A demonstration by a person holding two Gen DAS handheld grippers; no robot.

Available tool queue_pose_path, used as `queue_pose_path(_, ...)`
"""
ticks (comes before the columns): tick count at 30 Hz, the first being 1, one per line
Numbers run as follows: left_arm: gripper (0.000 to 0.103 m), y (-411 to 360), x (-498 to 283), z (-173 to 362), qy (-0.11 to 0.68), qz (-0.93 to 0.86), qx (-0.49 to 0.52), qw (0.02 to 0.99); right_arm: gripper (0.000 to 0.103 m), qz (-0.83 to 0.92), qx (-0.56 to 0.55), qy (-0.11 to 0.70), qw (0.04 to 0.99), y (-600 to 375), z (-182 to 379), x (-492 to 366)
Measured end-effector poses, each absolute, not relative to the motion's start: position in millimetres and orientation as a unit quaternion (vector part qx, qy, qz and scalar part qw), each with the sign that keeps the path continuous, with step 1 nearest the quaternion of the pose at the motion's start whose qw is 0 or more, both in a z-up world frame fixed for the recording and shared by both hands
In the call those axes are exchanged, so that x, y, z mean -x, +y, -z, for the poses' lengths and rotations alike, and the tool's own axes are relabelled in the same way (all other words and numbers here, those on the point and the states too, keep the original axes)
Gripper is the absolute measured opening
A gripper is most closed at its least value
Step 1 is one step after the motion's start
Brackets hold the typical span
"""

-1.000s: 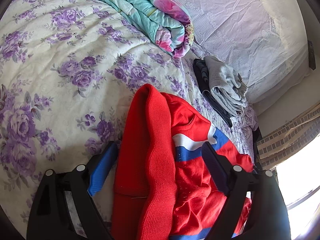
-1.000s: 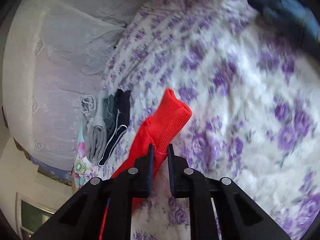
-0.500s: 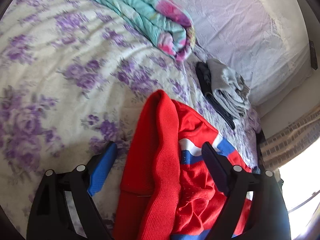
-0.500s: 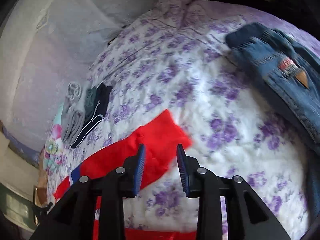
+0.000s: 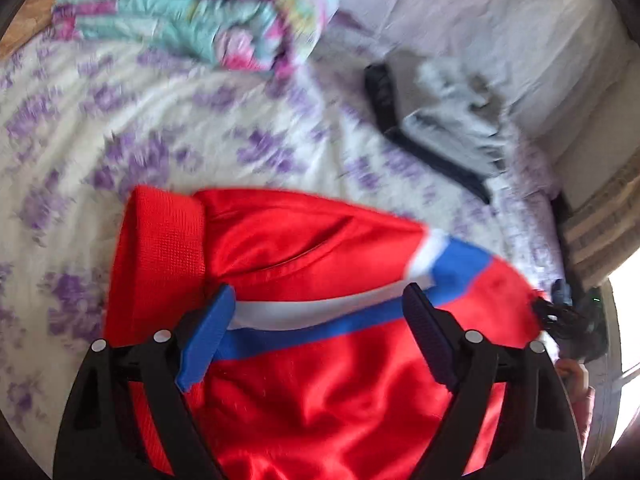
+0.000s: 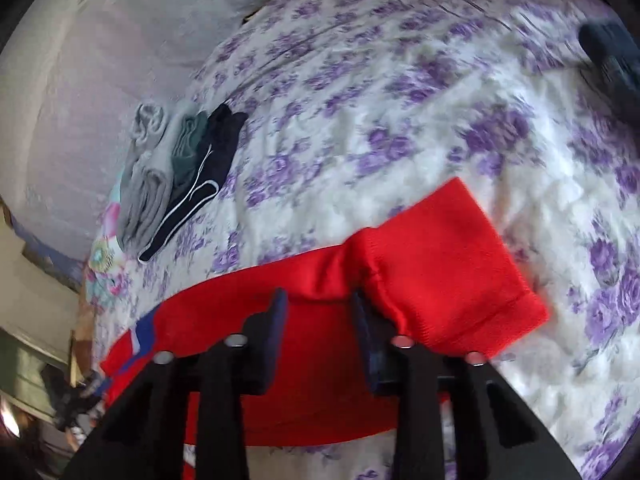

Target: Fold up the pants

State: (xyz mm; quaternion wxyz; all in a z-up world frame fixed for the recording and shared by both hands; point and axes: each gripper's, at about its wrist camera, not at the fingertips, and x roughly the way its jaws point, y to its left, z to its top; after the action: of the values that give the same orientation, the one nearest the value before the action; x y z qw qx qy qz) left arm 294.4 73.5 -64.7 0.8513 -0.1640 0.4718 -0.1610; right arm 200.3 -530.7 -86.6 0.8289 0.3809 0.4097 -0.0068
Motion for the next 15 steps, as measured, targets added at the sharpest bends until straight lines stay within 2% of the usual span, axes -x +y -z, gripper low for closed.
queue_pose_path(1, 0.083, 73, -293, 61, 0.455, 0.163, 0.156, 0.862, 0.0, 0.003, -0.383, 0.411, 0.827, -535, 87, -198)
queue_pose_path(3, 0.074, 76, -293, 56, 0.454, 0.148, 0.153, 0.865, 0.0, 0.01, -0.368, 0.409, 0.835, -533, 82, -191)
queue_pose_path(4, 0.064, 82, -292, 54, 0.448, 0.137, 0.163, 0.868, 0.006, 0.016, -0.36, 0.397, 0.844, -528, 74, -184)
queue_pose_path(5, 0.064, 88, -290, 51, 0.439, 0.13, 0.174, 0.872, 0.009, 0.018, -0.354, 0.381, 0.854, -523, 65, -177)
queue_pose_path(6, 0.067, 94, -286, 46, 0.426, 0.124, 0.181, 0.878, 0.035, 0.017, -0.343, 0.367, 0.864, -515, 55, -171)
queue_pose_path(7, 0.078, 102, -279, 39, 0.403, 0.118, 0.184, 0.888, 0.072, 0.016, -0.329, 0.358, 0.874, -511, 49, -168)
queue_pose_path(8, 0.089, 107, -275, 33, 0.389, 0.113, 0.181, 0.896, 0.081, 0.018, -0.311, 0.352, 0.883, -506, 46, -167)
queue_pose_path(10, 0.091, 115, -275, 32, 0.393, 0.077, 0.154, 0.904, 0.082, 0.041, -0.285, 0.381, 0.879, -505, 55, -177)
queue_pose_path(12, 0.091, 123, -288, 48, 0.439, 0.046, 0.135, 0.887, 0.079, 0.037, -0.305, 0.39, 0.868, -515, 70, -184)
queue_pose_path(13, 0.089, 132, -296, 65, 0.476, 0.036, 0.152, 0.865, 0.077, 0.041, -0.315, 0.381, 0.868, -520, 68, -180)
queue_pose_path(15, 0.088, 152, -292, 66, 0.465, 0.059, 0.218, 0.856, 0.078, 0.036, -0.328, 0.365, 0.871, -520, 57, -172)
